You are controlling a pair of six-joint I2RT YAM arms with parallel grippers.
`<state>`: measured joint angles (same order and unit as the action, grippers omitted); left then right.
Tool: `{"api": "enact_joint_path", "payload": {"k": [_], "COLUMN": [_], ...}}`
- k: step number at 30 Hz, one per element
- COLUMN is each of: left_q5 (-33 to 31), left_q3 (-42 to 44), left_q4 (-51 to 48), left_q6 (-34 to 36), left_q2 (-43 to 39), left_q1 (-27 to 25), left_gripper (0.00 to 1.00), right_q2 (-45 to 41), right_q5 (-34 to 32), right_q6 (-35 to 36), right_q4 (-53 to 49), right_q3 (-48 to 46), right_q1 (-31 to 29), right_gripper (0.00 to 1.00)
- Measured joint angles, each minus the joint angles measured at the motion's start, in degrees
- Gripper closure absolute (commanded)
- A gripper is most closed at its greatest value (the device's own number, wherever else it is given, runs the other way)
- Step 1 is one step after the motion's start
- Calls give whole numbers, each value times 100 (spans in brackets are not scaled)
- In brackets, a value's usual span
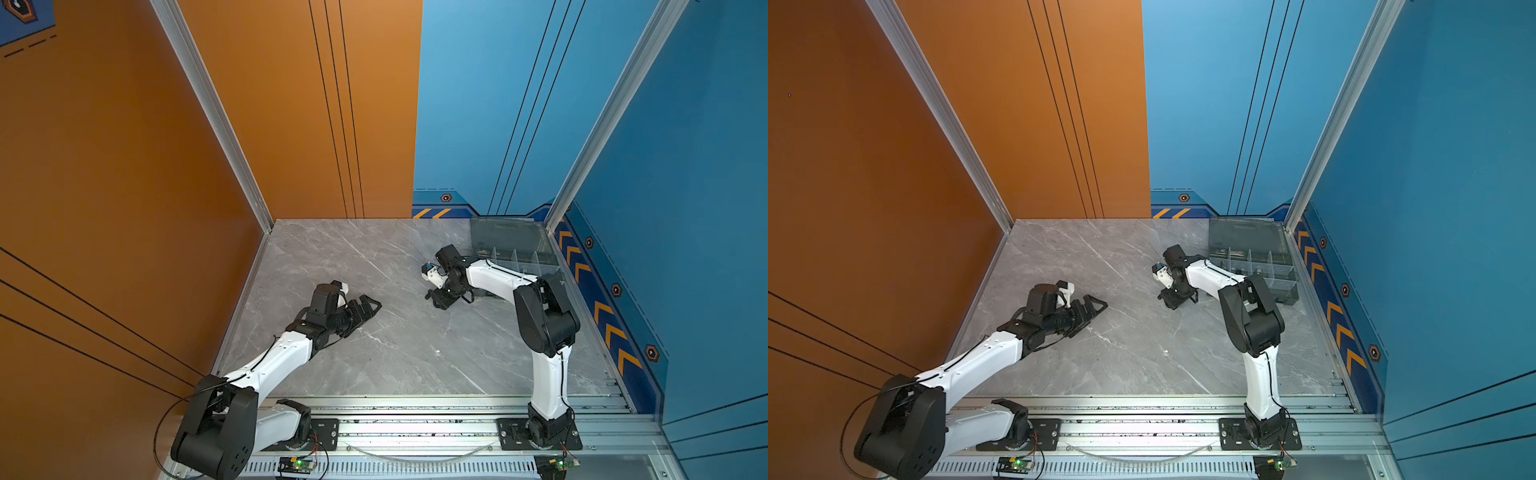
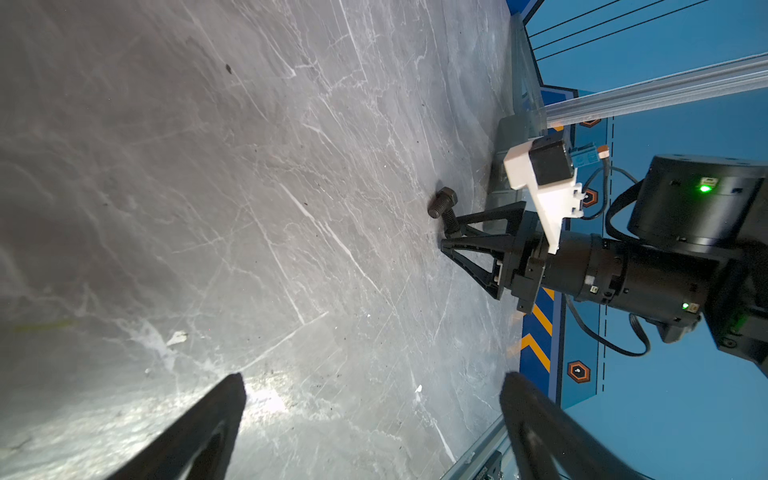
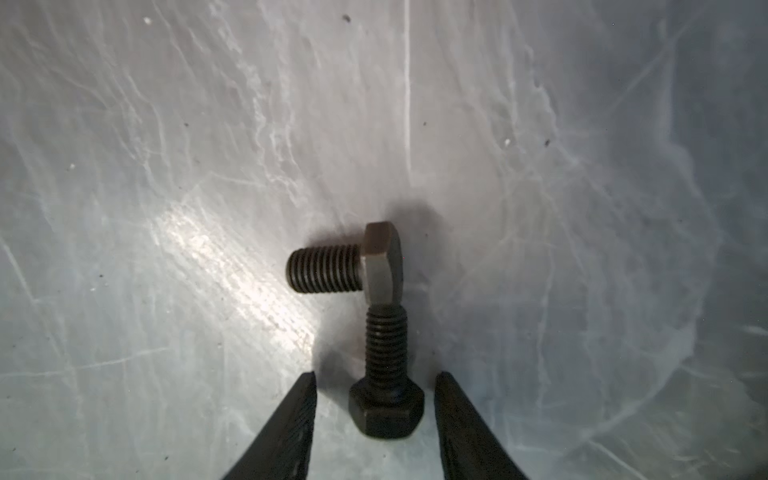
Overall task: Sort the screws and nuts into containers
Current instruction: 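Lower the right gripper onto the upright black hex bolt and close it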
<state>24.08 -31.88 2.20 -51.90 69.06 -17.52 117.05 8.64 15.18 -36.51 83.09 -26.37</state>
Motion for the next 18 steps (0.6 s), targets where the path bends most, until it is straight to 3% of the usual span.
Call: {"api": "enact_joint_path", "payload": {"k": [14, 18], "left_q5": [2, 7], "left_q3": [72, 72], "left_q4": [20, 22], "left_q6": [2, 2], "left_q2": [-66, -66], "left_q1": [74, 87], "left_gripper": [2, 2], "right_q2": [26, 28], "right_q5": [-4, -11], "right_q6": [-39, -72], "right_q4": [0, -2], "right_q3": [11, 39], "right_q1": [0, 0], "right_gripper": [64, 72]}}
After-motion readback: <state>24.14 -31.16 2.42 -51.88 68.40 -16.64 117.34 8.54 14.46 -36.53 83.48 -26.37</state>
